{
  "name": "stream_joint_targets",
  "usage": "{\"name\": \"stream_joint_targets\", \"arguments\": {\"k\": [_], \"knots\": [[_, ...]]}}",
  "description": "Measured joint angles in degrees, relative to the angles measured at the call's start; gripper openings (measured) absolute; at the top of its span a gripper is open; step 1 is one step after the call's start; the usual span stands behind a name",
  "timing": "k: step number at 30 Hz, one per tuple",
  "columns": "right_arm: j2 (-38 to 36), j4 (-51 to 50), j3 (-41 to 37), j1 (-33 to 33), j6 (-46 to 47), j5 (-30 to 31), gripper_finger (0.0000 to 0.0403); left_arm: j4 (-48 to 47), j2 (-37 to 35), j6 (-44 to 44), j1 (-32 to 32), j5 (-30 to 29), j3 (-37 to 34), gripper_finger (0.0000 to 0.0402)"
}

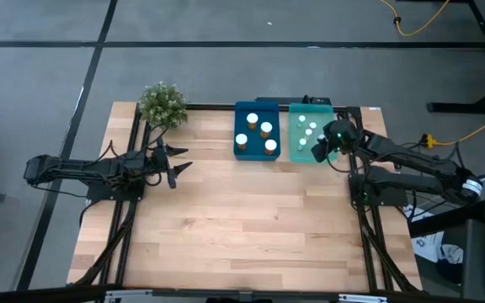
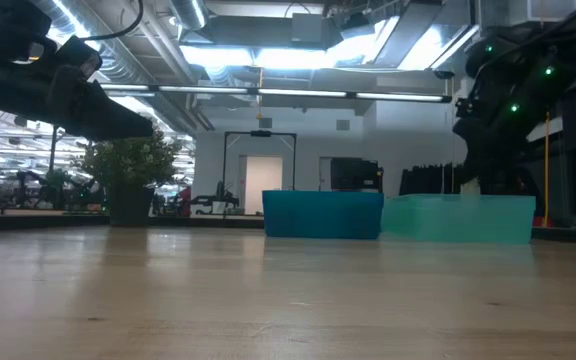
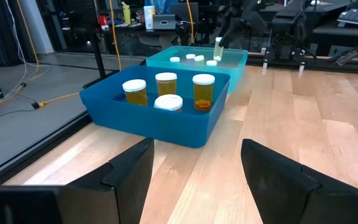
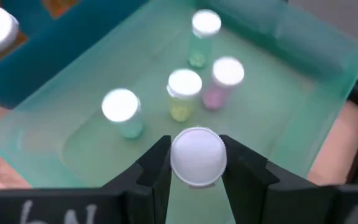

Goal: Pick and place medicine bottles into bin by pill shape (circle, oval)
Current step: Put the small yellow medicine bottle into the green bin

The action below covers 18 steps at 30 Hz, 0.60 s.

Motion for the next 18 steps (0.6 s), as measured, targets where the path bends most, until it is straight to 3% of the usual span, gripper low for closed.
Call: {"name": "stream_joint_targets", "arguments": {"k": [8,18], "knots": [[4.5,8.8,-3.7,-2.8,0.3,-4.1,0.0122,0.0,0.0,0.0,0.0,0.0,0.0,0.0234],[13.6,14.0,-3.7,-3.7,0.1,-4.2,0.0122,0.0,0.0,0.0,0.0,0.0,0.0,0.0234]]}}
